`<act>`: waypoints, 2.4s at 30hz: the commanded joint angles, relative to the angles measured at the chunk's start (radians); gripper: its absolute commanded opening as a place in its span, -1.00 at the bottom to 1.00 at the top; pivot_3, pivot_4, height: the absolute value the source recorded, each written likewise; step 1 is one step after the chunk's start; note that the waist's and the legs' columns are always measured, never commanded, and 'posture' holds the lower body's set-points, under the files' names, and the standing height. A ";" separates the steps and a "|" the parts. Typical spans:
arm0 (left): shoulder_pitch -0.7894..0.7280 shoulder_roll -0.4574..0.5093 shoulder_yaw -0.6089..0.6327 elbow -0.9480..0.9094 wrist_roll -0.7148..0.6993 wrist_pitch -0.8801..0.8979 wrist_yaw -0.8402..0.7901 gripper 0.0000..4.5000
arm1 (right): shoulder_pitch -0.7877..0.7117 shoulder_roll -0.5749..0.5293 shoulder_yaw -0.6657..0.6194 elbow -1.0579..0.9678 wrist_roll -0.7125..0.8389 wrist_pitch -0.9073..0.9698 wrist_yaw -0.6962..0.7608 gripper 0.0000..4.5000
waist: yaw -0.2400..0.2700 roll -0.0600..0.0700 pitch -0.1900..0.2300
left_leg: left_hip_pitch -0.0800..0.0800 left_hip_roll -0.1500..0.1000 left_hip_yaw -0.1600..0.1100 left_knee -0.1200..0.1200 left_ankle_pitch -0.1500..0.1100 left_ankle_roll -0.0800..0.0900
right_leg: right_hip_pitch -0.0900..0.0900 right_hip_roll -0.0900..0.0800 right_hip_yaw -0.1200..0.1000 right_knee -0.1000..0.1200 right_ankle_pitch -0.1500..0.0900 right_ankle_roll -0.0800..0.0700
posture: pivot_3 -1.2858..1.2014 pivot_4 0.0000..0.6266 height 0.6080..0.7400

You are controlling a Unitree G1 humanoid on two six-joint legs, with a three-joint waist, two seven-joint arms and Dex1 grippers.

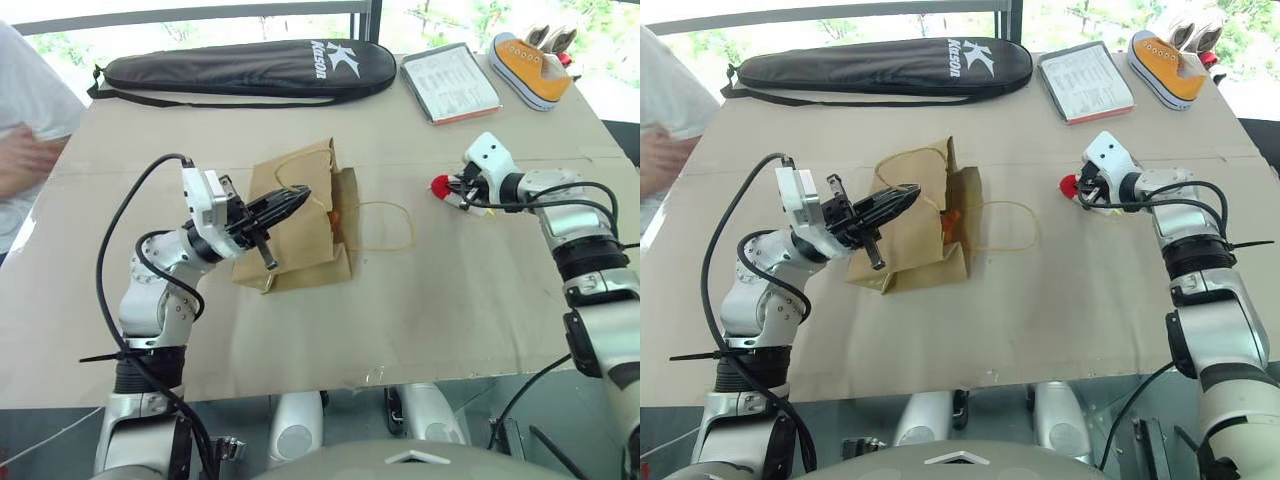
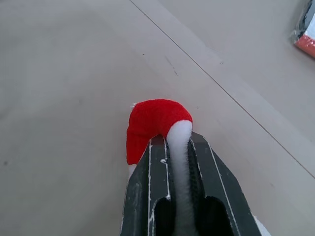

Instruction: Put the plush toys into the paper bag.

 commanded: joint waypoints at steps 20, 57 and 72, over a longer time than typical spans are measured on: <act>-0.087 -0.032 -0.023 -0.061 -0.088 0.068 -0.013 -1.00 | 0.025 0.254 0.283 -0.548 0.113 -0.164 0.202 -0.98 | -0.003 0.002 0.001 | 0.000 0.001 -0.001 0.003 0.000 0.000 | 0.000 0.001 -0.001 0.001 0.000 0.000 | 0.03 -0.52 1.00; 0.083 0.089 0.106 -0.001 -0.090 -0.056 -0.165 -1.00 | 0.364 0.259 -0.050 -0.781 0.431 0.716 -0.209 0.44 | -0.004 0.002 0.001 | 0.000 0.001 0.000 0.001 0.000 0.000 | 0.000 0.000 -0.001 0.001 -0.001 -0.003 | 0.03 -0.52 1.00; 0.179 0.125 0.212 -0.038 -0.104 -0.060 -0.125 -1.00 | 0.319 0.233 -0.056 -0.755 0.487 0.759 -0.170 0.44 | -0.004 0.002 0.001 | 0.000 0.001 0.000 0.000 0.000 0.000 | 0.000 0.000 -0.001 0.001 -0.002 -0.003 | 0.03 -0.52 1.00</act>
